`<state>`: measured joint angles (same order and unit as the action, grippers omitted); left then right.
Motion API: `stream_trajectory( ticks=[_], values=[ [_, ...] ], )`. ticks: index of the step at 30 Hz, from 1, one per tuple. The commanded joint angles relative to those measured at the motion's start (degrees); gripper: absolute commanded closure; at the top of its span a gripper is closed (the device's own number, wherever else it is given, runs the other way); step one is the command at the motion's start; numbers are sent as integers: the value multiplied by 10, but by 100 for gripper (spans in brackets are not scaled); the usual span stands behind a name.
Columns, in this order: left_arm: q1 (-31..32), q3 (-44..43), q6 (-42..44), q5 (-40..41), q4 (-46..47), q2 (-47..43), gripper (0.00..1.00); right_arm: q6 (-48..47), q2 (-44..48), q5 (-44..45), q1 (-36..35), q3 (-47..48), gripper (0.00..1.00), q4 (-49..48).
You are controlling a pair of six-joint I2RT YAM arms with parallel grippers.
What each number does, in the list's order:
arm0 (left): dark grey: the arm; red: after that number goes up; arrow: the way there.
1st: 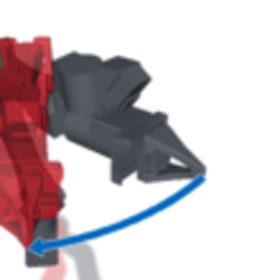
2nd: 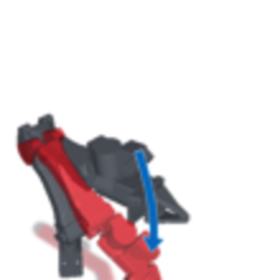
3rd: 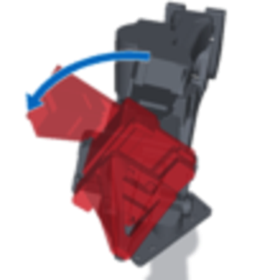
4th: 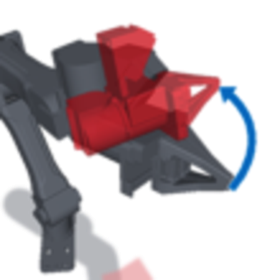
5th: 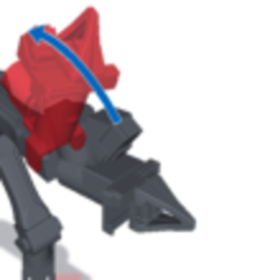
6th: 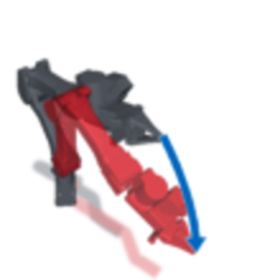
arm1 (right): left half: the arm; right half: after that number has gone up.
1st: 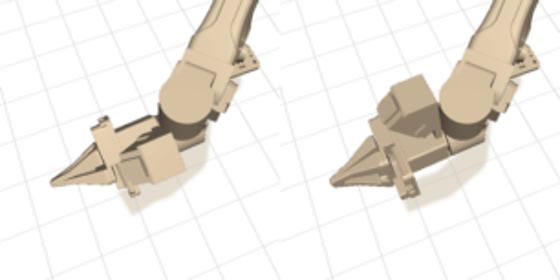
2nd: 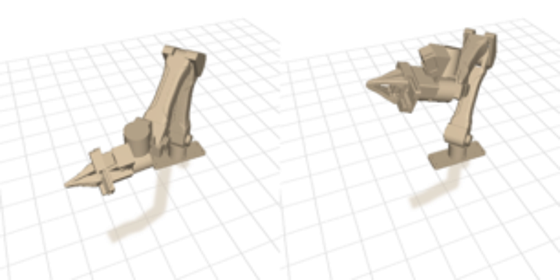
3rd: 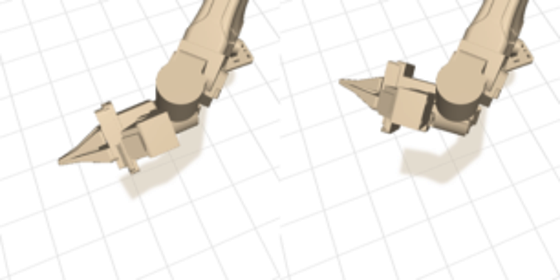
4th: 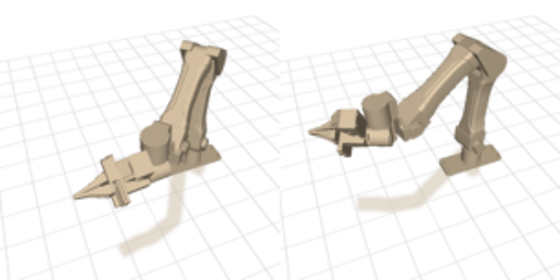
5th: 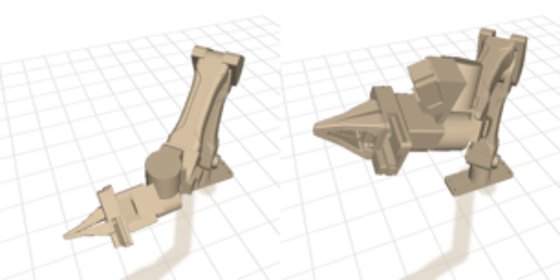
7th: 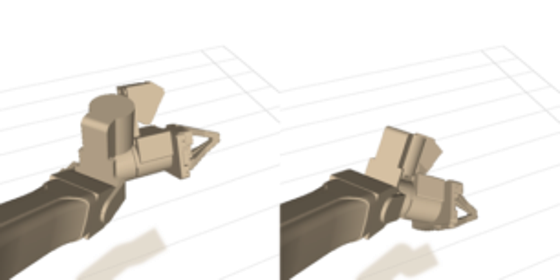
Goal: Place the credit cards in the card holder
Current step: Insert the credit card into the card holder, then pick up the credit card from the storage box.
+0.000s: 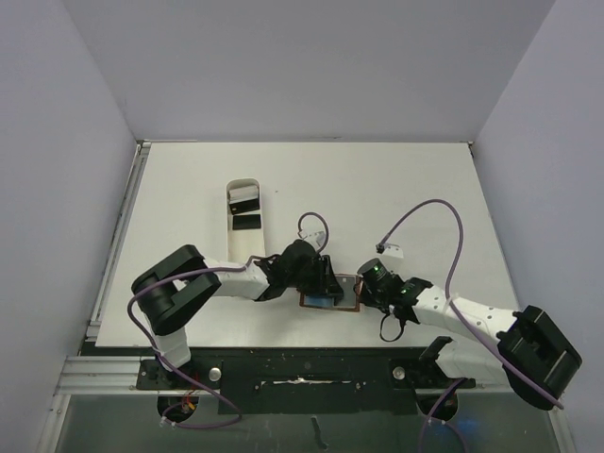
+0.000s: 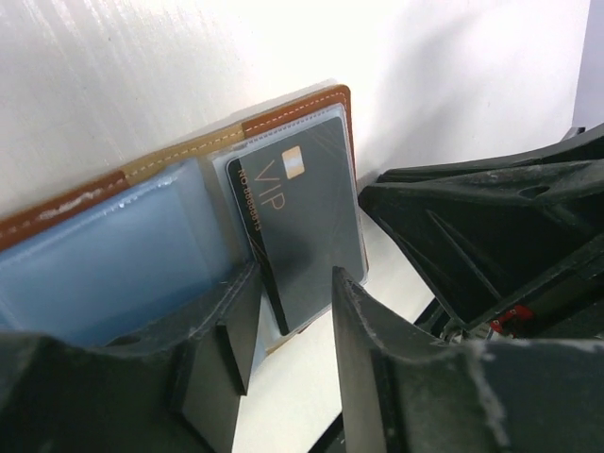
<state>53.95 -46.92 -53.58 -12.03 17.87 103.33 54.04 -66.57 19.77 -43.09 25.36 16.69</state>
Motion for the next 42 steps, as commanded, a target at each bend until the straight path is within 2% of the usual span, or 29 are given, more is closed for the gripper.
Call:
stream_trajectory(
  ticks=[1, 4, 10, 14, 17, 25, 27, 29, 32, 34, 38, 42],
  values=[
    [3, 9, 9, 29, 19, -52, 62, 1, 54, 29, 3, 35, 76, 88],
    [1, 4, 24, 47, -9, -78, 45, -7, 97, 26, 2, 46, 76, 105],
    [-10, -35, 66, 68, -89, -127, 30, -26, 154, -11, 1, 57, 76, 78],
    [-33, -66, 109, 78, -151, -152, 28, -24, 139, -36, 0, 64, 76, 49],
    [-75, -94, 159, 74, -216, -175, 28, -17, 122, -61, 0, 59, 76, 13],
    [-225, -167, 384, 62, -348, -213, 29, -19, 79, -88, -4, 68, 76, -30],
    [-272, -192, 428, 45, -371, -197, 31, -26, 65, -96, -5, 75, 76, -32],
    [-315, -232, 471, 31, -401, -174, 37, -34, 56, -99, -7, 84, 76, -30],
    [-353, -271, 550, 33, -407, -139, 41, -48, 46, -100, -5, 102, 76, -12],
    [-367, -297, 601, 51, -411, -116, 38, -57, 40, -95, -5, 118, 76, 5],
    [-385, -352, 712, 55, -430, -63, 39, -62, 40, -88, -5, 136, 76, 23],
    [-395, -395, 770, 73, -443, -11, 40, -58, 37, -81, -4, 153, 76, 40]
  ],
)
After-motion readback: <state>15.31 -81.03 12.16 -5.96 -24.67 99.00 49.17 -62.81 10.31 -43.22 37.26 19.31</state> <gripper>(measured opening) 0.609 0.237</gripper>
